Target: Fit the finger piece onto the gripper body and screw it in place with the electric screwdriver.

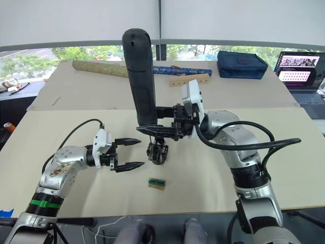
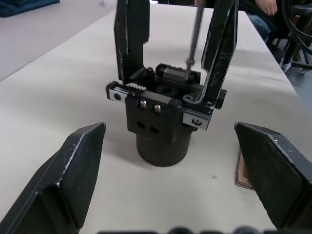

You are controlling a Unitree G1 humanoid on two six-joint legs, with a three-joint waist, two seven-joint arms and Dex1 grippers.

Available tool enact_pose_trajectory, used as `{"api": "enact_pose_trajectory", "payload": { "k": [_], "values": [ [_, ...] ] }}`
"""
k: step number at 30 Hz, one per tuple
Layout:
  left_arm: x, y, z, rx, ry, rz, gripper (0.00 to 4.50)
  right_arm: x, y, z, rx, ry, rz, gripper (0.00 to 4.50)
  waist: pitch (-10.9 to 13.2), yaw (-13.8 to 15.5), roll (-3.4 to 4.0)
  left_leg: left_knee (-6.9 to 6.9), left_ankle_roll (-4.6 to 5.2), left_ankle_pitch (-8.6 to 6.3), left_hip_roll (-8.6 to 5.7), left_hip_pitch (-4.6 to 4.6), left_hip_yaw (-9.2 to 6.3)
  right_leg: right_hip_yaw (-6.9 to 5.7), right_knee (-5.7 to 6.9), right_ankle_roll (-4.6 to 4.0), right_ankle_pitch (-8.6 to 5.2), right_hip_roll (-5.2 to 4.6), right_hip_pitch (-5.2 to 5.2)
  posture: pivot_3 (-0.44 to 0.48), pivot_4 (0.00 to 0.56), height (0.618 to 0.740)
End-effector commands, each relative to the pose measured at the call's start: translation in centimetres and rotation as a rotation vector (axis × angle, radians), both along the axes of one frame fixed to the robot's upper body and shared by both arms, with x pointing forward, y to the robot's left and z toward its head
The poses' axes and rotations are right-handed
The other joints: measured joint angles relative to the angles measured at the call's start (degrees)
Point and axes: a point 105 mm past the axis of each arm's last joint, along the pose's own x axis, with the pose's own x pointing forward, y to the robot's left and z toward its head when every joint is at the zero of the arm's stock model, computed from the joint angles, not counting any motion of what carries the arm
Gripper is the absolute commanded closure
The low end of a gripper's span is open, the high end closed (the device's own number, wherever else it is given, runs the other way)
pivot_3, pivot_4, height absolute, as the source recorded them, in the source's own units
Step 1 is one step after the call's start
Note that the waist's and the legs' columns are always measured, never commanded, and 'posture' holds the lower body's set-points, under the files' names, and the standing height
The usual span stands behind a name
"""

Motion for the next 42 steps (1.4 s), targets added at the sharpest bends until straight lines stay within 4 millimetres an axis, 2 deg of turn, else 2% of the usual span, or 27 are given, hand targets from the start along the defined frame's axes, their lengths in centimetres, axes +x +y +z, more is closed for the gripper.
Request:
{"api": "enact_pose_trajectory", "payload": {
  "k": [1, 42],
  "values": [
    [0.2, -0.4, 0.6, 0.003, -0.042, -0.015, 0.00, -0.6, 0.3, 1.5, 0.031, -0.070, 0.037, 2.60, 0.0, 0.0, 0.00, 0.00, 0.00, 0.00, 0.00, 0.00, 0.00, 0.00, 0.00, 0.00, 0.00, 0.00, 0.00, 0.000, 0.150, 0.740],
    [0.1, -0.8, -0.4, 0.013, -0.028, -0.028, 0.00, 0.5, 0.5, 1.1, -0.004, 0.010, 0.050, 2.60, 0.0, -0.5, 0.00, 0.00, 0.00, 0.00, 0.04, -0.03, -0.04, -0.01, 0.01, 0.01, 0.01, -0.01, -0.02, 0.000, 0.150, 0.740]
  ]
}}
